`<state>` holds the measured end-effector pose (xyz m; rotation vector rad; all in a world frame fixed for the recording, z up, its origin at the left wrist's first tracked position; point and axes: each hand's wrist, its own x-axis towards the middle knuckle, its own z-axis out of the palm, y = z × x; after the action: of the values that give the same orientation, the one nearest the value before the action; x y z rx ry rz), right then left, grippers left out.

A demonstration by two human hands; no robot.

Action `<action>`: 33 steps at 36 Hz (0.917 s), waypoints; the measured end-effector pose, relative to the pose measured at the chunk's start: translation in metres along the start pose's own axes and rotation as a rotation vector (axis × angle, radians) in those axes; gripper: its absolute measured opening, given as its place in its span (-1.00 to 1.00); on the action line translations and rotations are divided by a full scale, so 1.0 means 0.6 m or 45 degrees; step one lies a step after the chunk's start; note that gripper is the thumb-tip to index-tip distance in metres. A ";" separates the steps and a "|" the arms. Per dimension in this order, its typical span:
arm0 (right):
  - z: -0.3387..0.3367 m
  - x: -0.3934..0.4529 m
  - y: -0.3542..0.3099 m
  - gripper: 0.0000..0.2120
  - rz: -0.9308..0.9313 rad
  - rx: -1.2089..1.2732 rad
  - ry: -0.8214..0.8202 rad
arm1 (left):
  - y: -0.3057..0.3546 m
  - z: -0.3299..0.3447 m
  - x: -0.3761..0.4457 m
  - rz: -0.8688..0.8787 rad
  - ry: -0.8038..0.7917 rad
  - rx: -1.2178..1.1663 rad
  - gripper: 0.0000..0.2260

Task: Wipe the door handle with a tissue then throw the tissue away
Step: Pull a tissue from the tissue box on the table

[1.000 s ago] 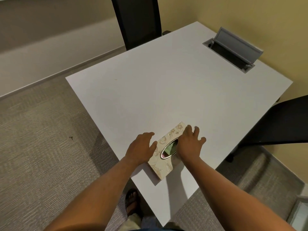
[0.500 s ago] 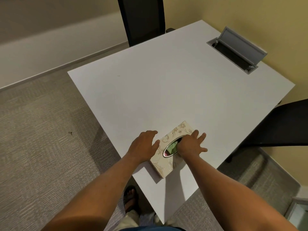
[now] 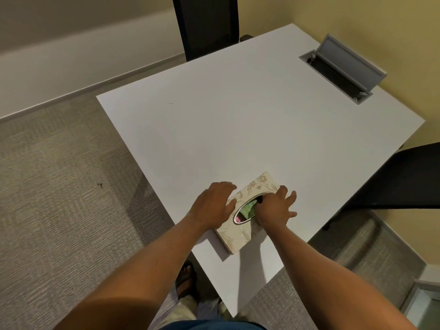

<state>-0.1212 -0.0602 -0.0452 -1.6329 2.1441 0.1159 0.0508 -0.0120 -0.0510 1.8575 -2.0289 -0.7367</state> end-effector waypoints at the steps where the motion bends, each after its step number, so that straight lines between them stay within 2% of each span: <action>1: 0.003 -0.002 0.003 -0.81 -0.014 0.017 0.019 | 0.004 0.001 0.001 0.028 0.000 0.035 -0.56; 4: 0.012 -0.007 0.010 -0.79 -0.061 0.039 0.070 | 0.013 0.008 0.007 0.083 0.008 0.088 -0.56; 8: 0.017 -0.006 0.016 -0.87 -0.160 0.030 0.153 | 0.024 0.023 0.010 0.072 -0.008 0.119 -0.48; 14: 0.014 -0.007 0.025 -0.85 -0.222 0.091 0.220 | 0.046 0.046 0.011 -0.160 -0.088 0.158 -0.30; 20: 0.012 -0.013 0.035 -0.88 -0.324 0.418 0.325 | 0.050 0.065 0.012 -0.314 -0.141 0.132 -0.33; 22: 0.010 -0.015 0.037 -0.84 -0.319 0.525 0.313 | 0.049 0.070 0.010 -0.322 -0.144 0.123 -0.35; 26: 0.007 -0.012 0.050 -0.88 -0.338 0.483 0.238 | 0.052 0.075 0.009 -0.333 -0.089 0.131 -0.36; 33: 0.002 -0.009 0.057 -0.94 -0.357 0.600 0.190 | 0.062 0.077 0.013 -0.384 -0.019 0.126 -0.23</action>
<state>-0.1519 -0.0446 -0.0506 -1.6639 1.8300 -0.5686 -0.0056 -0.0103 -0.0697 2.2524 -1.8444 -0.7373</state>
